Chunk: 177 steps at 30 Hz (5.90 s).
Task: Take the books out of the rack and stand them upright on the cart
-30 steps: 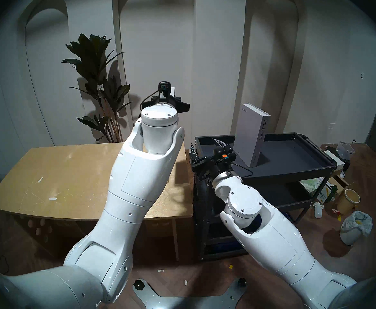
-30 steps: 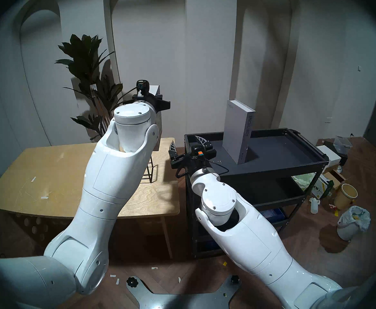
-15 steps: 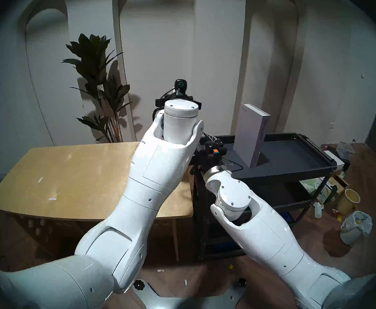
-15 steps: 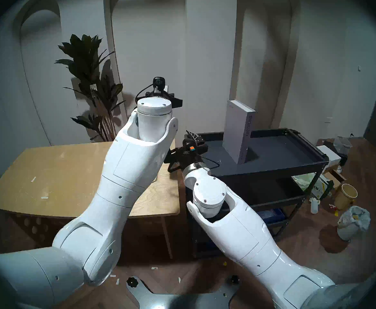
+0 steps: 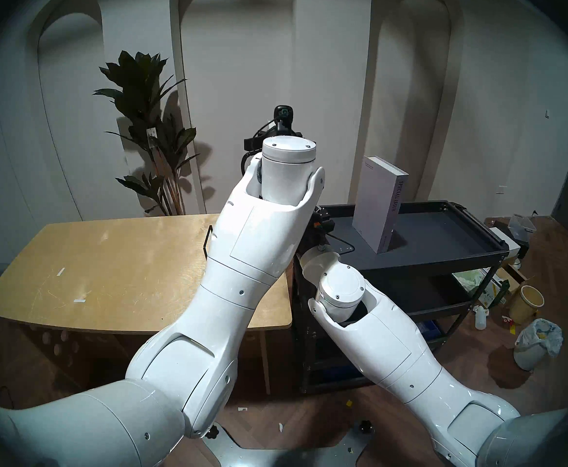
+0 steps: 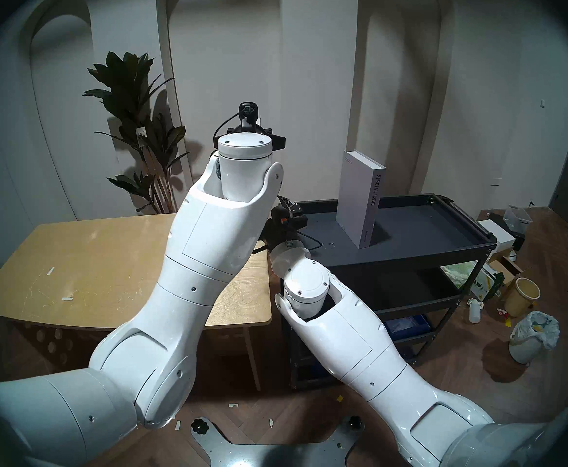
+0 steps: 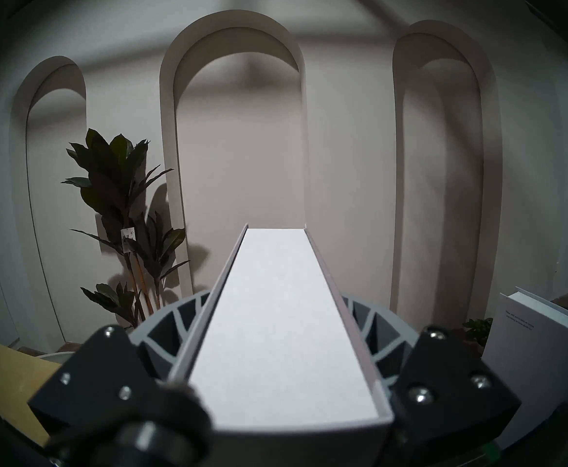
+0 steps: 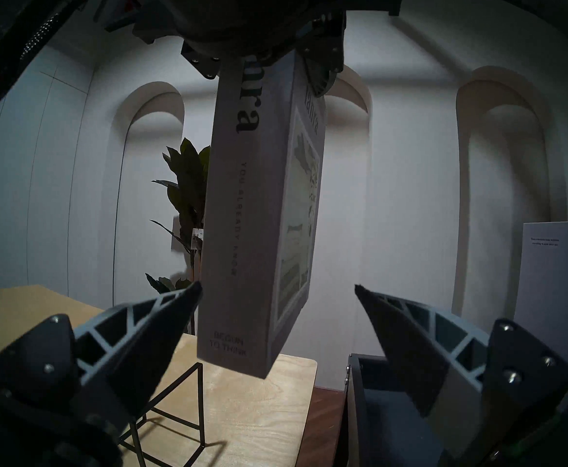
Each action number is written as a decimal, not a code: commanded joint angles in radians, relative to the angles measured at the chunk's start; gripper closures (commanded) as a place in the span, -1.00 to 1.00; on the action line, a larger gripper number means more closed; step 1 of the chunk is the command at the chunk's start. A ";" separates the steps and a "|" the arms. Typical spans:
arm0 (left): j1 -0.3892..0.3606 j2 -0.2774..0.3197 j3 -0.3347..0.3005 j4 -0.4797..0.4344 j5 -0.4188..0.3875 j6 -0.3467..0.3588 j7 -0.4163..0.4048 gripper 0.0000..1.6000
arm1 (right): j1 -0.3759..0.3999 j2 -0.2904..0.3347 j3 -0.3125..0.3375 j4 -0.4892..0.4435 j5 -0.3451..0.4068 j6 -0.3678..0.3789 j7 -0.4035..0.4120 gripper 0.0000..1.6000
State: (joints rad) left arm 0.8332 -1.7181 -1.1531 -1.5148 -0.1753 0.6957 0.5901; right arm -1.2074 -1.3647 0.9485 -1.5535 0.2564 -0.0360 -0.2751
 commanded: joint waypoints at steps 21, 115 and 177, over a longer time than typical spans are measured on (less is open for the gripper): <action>-0.029 -0.008 0.073 -0.010 -0.032 -0.025 0.099 1.00 | 0.133 -0.142 0.020 0.148 -0.012 -0.145 -0.039 -1.00; 0.038 0.269 -0.016 -0.471 -0.292 -0.062 0.062 -1.00 | 0.328 -0.047 0.169 0.349 0.035 -0.049 -0.037 1.00; 0.217 0.351 -0.155 -0.588 -0.502 0.147 -0.029 -1.00 | 0.254 0.102 0.166 0.428 0.143 0.182 0.291 0.90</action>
State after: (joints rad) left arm 1.0557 -1.3668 -1.3090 -2.0818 -0.6759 0.8450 0.5658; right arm -0.9071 -1.2866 1.1017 -1.0566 0.3910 0.1297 0.0314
